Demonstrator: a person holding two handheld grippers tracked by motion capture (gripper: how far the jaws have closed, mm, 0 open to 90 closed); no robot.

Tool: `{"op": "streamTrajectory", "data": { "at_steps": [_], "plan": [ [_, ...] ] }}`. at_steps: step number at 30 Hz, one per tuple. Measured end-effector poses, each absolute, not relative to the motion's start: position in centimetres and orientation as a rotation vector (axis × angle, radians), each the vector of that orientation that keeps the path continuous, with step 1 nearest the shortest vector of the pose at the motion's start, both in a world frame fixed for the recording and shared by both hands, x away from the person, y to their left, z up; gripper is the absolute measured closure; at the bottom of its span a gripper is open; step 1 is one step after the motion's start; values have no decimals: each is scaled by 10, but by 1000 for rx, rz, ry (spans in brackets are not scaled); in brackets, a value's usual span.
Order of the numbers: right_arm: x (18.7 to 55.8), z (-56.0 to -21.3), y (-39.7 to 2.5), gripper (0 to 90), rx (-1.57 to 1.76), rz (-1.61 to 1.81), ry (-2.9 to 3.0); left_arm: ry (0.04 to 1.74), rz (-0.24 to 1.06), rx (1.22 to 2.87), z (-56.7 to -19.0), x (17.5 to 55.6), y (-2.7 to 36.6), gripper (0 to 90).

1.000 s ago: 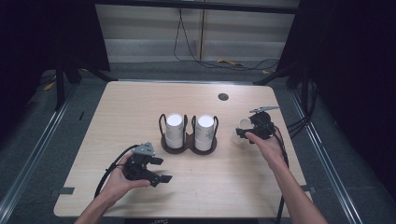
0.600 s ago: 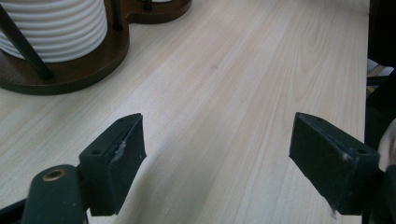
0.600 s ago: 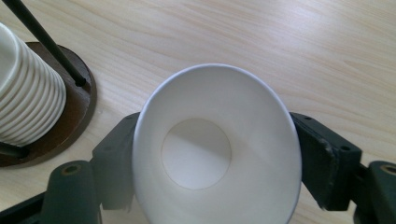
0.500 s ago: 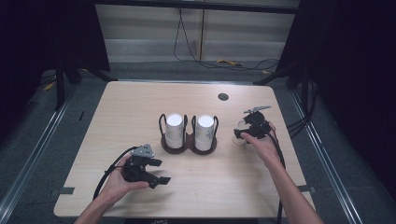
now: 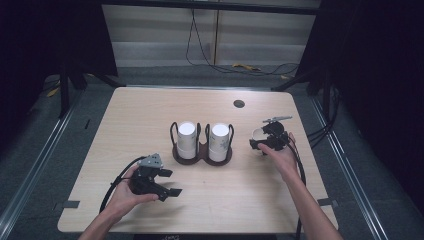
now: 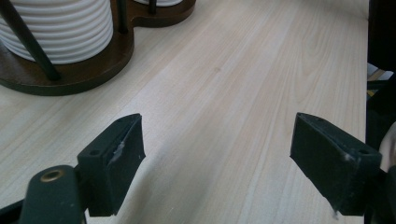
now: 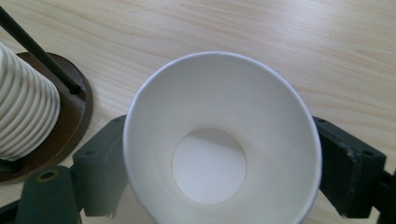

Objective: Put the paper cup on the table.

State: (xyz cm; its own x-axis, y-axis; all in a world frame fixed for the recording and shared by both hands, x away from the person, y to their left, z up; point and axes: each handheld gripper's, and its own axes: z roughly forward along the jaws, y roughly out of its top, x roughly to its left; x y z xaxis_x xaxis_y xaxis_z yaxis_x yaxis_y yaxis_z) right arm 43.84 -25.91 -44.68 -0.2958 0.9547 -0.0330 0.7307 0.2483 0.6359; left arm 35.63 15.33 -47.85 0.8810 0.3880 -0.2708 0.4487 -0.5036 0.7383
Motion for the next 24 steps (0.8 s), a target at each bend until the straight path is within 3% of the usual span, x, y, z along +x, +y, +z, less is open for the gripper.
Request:
{"op": "streamTrajectory", "data": {
  "at_steps": [24],
  "plan": [
    [407, -450, -273, 148, 1562, 819, 2031, 668, -60, 2134, -479, 360, 157, 171]
  ]
}}
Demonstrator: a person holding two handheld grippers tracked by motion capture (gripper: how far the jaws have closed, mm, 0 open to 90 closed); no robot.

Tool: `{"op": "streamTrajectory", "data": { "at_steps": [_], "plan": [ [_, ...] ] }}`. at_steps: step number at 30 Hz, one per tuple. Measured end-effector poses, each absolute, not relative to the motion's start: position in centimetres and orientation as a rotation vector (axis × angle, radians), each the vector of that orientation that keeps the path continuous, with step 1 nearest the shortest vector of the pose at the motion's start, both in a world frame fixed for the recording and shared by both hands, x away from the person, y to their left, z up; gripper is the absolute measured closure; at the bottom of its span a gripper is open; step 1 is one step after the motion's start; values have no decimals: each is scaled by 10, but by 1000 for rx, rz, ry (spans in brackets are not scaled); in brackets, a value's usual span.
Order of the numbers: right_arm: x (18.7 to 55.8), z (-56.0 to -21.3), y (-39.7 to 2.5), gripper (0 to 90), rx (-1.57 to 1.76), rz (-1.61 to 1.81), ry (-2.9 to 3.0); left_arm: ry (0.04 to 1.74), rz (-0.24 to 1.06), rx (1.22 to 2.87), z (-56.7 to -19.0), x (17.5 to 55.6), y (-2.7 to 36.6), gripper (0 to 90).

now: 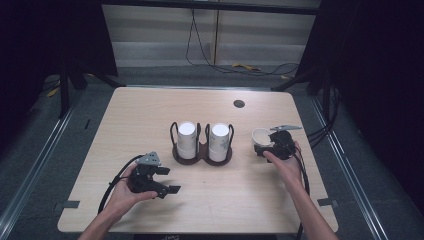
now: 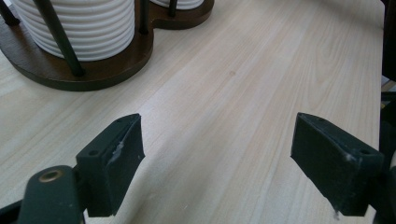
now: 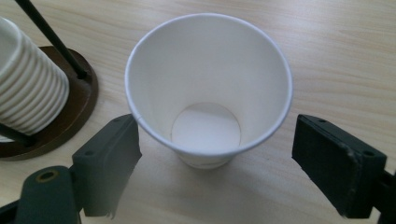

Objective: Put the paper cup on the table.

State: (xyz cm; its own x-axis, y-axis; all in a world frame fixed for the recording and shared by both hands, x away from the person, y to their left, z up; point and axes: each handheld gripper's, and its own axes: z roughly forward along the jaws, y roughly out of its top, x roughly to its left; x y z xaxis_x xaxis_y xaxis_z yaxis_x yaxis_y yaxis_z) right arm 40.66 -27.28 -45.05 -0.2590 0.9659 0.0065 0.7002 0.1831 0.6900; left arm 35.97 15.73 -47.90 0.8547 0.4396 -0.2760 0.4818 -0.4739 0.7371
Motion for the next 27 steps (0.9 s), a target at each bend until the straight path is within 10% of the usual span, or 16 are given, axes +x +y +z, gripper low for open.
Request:
{"op": "streamTrajectory", "data": {
  "at_steps": [27],
  "plan": [
    [316, -447, -253, 206, 1448, 949, 2010, 805, -11, 2125, -487, 355, 173, 179]
  ]
}}
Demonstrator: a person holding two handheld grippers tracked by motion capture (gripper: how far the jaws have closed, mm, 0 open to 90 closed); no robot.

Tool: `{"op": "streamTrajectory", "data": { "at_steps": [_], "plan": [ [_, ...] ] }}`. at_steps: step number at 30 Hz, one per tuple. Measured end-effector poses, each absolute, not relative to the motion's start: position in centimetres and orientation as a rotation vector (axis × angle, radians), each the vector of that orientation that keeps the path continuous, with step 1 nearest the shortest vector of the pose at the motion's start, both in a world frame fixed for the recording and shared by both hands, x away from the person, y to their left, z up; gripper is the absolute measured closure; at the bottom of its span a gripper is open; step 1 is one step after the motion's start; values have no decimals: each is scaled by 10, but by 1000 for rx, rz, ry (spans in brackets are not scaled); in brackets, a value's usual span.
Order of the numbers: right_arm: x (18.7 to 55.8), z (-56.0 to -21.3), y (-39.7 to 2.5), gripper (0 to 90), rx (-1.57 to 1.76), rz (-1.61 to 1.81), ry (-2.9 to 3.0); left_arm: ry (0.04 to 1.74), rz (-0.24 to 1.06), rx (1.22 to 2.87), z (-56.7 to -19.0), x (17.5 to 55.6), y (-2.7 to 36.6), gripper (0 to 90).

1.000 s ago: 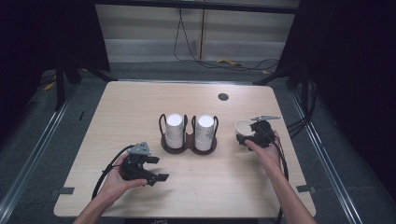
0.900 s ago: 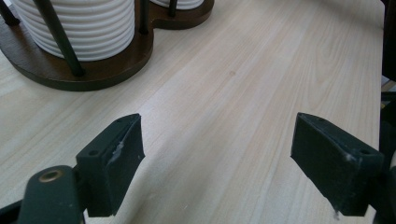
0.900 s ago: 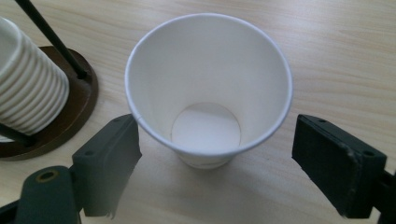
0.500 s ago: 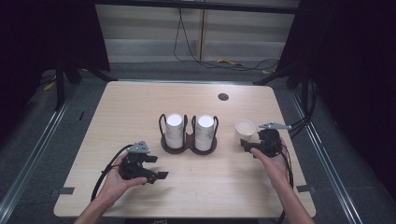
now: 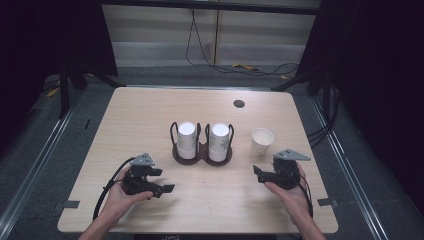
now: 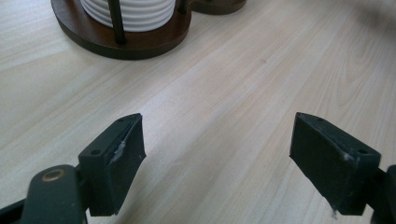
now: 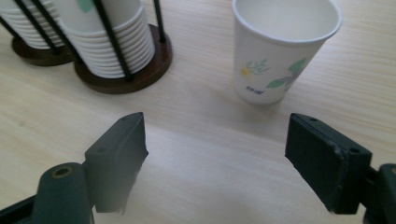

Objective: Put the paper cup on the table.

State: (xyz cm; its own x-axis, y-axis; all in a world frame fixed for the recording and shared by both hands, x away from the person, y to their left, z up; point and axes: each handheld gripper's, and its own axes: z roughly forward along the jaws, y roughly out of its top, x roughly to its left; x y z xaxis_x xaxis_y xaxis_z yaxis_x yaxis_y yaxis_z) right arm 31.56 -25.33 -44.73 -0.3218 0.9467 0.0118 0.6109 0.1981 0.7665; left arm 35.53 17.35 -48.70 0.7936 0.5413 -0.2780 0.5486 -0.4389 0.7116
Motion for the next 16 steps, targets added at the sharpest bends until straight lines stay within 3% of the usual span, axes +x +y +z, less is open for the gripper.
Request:
{"op": "streamTrajectory", "data": {
  "at_steps": [16],
  "plan": [
    [291, -469, -229, 195, 1404, 1001, 2081, 829, 39, 2060, -494, 348, 181, 177]
  ]
}}
